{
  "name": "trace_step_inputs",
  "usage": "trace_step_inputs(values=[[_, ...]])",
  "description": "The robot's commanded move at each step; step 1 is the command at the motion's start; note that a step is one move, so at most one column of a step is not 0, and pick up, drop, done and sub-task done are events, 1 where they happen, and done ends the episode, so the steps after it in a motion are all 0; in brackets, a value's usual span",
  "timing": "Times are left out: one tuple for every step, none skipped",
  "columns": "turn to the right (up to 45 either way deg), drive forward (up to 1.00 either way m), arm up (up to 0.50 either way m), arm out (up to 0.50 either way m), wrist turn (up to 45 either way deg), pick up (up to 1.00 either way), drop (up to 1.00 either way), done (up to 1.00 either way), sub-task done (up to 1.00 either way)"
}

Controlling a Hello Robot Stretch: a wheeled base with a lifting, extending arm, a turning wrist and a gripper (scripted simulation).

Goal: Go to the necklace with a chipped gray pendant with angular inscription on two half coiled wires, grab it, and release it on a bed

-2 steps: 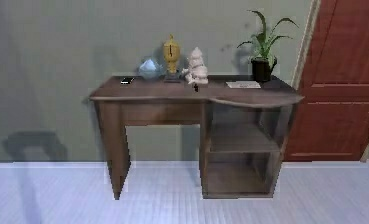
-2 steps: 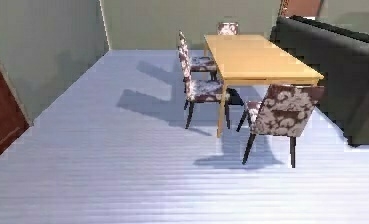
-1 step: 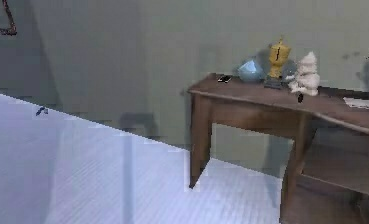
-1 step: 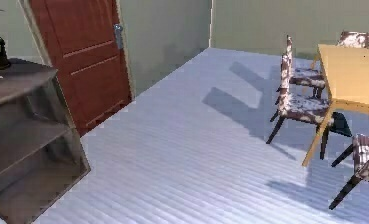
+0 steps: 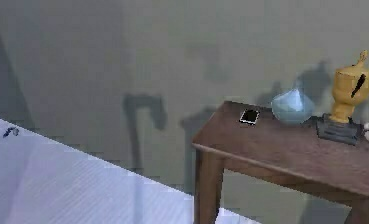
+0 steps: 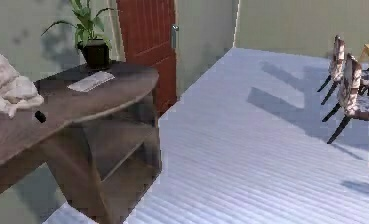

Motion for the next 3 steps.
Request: trace_step_inputs(values=[[-45.0, 0.00, 0.00, 0.00, 0.0, 0.00, 0.00, 0.00, 0.00], [-45.0, 0.00, 0.00, 0.00, 0.0, 0.00, 0.00, 0.00, 0.00], [-30.0, 0.00, 0.00, 0.00, 0.0, 0.00, 0.00, 0.00, 0.00]])
